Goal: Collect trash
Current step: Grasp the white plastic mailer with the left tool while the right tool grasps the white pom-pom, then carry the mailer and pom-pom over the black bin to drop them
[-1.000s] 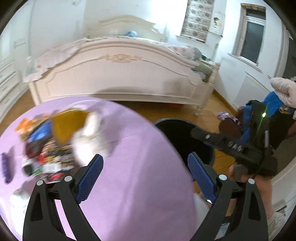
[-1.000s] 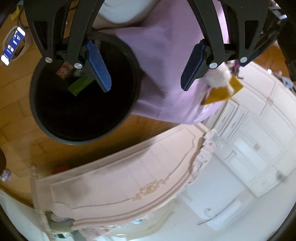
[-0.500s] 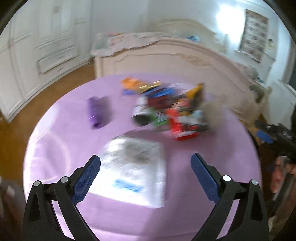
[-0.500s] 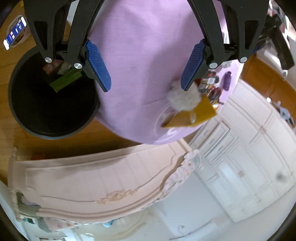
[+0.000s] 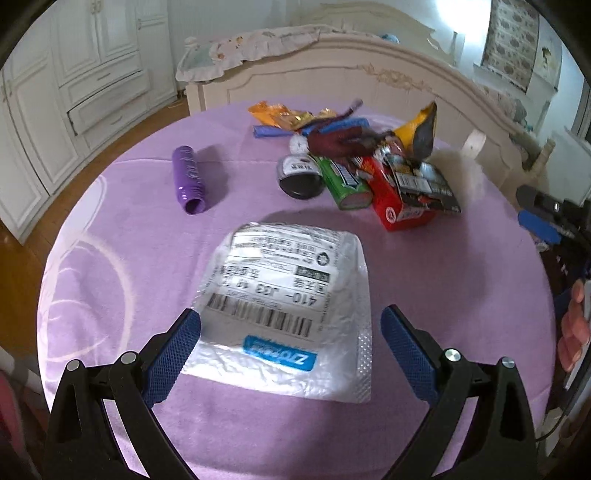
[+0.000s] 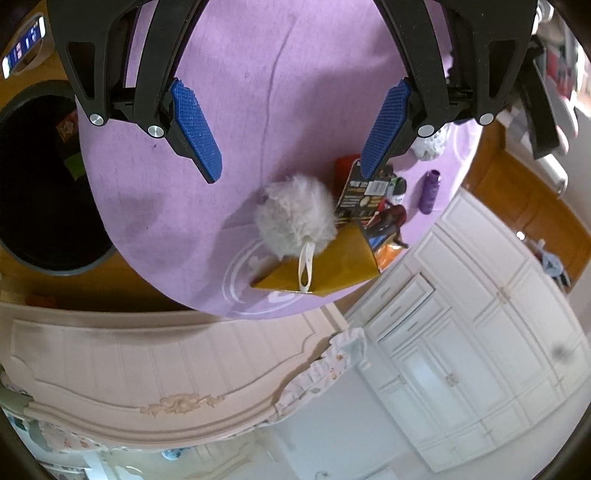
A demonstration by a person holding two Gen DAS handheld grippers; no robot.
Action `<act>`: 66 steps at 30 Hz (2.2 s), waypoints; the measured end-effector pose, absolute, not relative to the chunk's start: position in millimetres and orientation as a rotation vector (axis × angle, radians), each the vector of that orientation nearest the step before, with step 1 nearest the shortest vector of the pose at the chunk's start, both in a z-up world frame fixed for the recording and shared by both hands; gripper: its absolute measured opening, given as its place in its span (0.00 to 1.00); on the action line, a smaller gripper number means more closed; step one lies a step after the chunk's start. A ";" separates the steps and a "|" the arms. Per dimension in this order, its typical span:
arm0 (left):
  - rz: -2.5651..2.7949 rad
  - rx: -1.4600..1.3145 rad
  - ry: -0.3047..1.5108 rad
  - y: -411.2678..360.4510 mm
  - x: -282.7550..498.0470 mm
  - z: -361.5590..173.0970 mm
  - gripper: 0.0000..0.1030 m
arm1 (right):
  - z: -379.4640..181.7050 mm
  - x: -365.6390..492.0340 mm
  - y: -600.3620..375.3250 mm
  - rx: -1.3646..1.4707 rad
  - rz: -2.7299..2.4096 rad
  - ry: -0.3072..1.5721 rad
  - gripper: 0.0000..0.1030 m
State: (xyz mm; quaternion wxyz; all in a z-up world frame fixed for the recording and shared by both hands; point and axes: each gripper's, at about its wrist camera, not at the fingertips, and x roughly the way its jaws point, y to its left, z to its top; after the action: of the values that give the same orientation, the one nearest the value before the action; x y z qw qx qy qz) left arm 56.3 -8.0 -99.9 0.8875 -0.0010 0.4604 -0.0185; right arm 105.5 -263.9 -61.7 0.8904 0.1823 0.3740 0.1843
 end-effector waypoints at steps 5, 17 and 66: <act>-0.045 -0.007 0.972 -8.4 62.5 -100.7 0.93 | -67.2 111.0 -267.0 0.388 0.395 0.785 0.75; -0.091 -0.095 0.930 8.8 64.0 -96.1 0.58 | -69.5 123.0 -261.5 0.337 0.437 0.811 0.75; -0.463 -0.217 0.737 -79.8 78.7 -12.7 0.26 | -19.9 71.8 -370.6 0.457 0.261 0.598 0.42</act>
State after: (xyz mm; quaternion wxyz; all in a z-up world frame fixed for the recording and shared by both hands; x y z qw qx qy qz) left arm 78.7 -79.8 -12.7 0.9011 -0.1049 0.3562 -0.2240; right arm 71.8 -370.6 -19.9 0.9217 0.2225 0.2912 0.1270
